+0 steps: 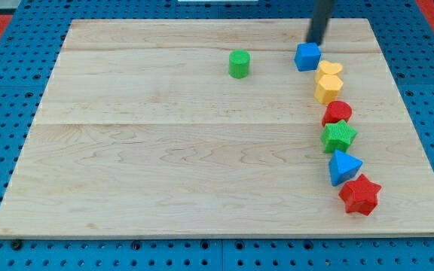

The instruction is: Place the yellow heart and blue cube in a vertical line

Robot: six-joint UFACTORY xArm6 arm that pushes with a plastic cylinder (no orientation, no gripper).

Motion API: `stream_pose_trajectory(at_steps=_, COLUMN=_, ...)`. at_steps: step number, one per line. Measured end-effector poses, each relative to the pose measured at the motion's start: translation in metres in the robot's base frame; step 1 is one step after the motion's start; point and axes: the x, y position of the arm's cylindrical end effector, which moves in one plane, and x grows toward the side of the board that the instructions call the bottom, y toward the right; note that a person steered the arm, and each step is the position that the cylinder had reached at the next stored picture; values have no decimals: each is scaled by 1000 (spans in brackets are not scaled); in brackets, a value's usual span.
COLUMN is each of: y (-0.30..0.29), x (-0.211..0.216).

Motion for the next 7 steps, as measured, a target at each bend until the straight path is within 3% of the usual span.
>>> stream_pose_trajectory(at_steps=1, y=-33, x=23)
stream_pose_trajectory(at_steps=5, y=11, x=38)
stream_pose_trajectory(at_steps=6, y=-14, x=52)
stream_pose_trajectory(at_steps=7, y=-52, x=112)
